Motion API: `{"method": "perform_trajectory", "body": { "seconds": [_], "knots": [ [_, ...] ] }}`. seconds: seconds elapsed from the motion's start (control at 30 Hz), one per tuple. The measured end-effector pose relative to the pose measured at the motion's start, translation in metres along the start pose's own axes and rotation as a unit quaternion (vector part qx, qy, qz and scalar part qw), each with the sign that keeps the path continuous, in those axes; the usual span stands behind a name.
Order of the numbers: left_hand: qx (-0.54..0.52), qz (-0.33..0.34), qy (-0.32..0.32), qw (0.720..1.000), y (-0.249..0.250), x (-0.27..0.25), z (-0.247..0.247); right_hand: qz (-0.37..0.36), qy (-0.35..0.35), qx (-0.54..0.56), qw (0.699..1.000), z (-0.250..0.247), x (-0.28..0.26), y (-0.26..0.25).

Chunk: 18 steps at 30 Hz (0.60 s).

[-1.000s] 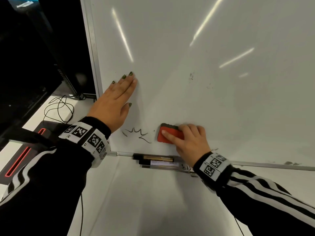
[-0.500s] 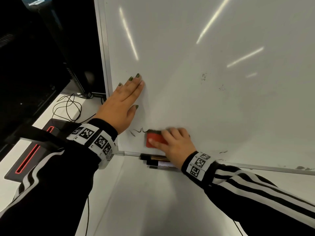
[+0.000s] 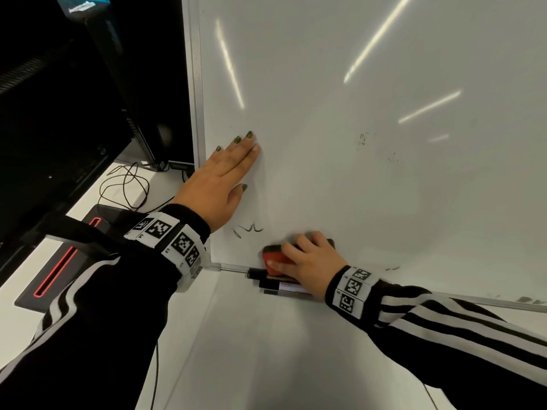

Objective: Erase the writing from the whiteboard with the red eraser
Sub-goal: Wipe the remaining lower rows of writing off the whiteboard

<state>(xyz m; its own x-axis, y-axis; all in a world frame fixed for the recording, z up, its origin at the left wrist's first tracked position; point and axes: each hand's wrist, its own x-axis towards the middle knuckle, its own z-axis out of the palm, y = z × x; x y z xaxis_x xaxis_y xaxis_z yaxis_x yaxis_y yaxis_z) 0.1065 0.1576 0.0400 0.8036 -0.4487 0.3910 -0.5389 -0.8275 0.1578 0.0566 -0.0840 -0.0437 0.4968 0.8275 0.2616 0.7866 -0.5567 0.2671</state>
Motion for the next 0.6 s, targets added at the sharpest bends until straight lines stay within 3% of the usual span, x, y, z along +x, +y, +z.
{"method": "perform_trajectory", "body": {
  "seconds": [0.17,0.33,0.5,0.6],
  "knots": [
    [0.003,0.004,0.001,1.0,-0.004,-0.003,-0.001,0.023,0.003,-0.017,1.0,-0.004,-0.021,0.014],
    [0.011,0.008,-0.026,1.0,-0.007,-0.008,-0.007,0.025,0.047,-0.001,0.999,-0.002,0.02,-0.006],
    [0.012,0.002,-0.03,0.999,-0.013,-0.013,-0.011,0.129,0.079,0.022,0.988,-0.008,0.055,-0.007],
    [0.015,0.0,-0.021,1.0,-0.013,-0.014,-0.01,0.07,0.043,0.026,0.996,0.003,0.043,-0.019]
  ]
}}
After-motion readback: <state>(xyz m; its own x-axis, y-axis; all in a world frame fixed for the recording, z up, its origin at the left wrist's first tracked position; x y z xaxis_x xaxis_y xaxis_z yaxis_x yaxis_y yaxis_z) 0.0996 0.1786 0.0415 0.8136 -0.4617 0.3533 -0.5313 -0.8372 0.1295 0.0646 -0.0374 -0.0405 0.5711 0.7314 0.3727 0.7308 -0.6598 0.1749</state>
